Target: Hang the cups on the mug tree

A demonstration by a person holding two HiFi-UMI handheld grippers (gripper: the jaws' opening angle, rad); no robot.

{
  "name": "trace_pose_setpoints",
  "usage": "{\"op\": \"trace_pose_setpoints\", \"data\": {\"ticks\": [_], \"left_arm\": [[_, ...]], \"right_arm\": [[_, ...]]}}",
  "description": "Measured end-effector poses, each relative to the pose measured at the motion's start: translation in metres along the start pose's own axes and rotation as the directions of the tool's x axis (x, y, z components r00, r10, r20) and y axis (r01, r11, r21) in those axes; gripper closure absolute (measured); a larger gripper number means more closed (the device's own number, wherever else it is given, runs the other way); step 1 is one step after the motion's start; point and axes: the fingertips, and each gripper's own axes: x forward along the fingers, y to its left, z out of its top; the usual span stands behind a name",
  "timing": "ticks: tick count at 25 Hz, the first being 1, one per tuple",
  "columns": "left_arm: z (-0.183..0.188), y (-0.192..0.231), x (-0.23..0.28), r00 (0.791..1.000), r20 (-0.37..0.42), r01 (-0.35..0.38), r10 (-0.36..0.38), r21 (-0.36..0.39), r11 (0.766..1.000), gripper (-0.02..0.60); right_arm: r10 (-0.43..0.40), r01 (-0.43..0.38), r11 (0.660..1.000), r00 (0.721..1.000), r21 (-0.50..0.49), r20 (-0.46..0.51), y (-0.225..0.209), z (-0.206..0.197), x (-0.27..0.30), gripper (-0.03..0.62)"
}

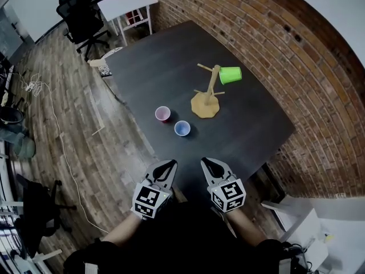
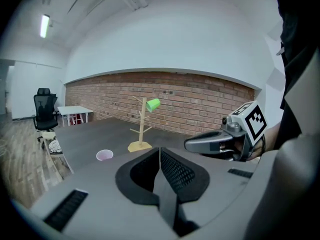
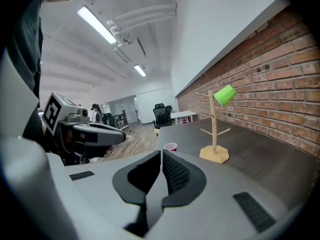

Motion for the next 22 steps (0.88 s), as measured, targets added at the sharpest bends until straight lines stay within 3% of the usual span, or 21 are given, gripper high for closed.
{"op": "trace_pose_setpoints", "data": {"ticks": [6,13,15,16,22], "left_arm": [[-0.001,0.006,0.005,1.000,0.009,-0.013,0.013,-0.007,1.000,0.557],[-0.030,0.026,0.027,0.997,-0.066,-0.032,0.030,-0.029,0.999,0.552],[-0.045,0.038,0.043,0.993,-0.108,-0.049,0.047,-0.018,0.999,0.400],[-0.052,0.044,0.053,0.991,-0.125,-0.056,0.054,-0.011,0.998,0.368],[-0.117,0.097,0.135,0.970,-0.230,-0.080,0.078,0.004,0.997,0.333]], "right_arm": [[-0.004,0.005,1.000,1.000,0.016,-0.009,-0.003,-0.007,0.002,0.556],[-0.021,0.023,0.999,0.999,0.039,-0.028,-0.009,-0.015,-0.003,0.556],[-0.033,0.035,0.999,0.999,0.040,-0.036,-0.012,-0.017,-0.004,0.554],[-0.041,0.042,0.998,0.998,0.042,-0.042,-0.014,-0.018,-0.005,0.554],[-0.097,0.102,0.992,0.992,0.070,-0.075,-0.033,-0.031,-0.016,0.554]]}}
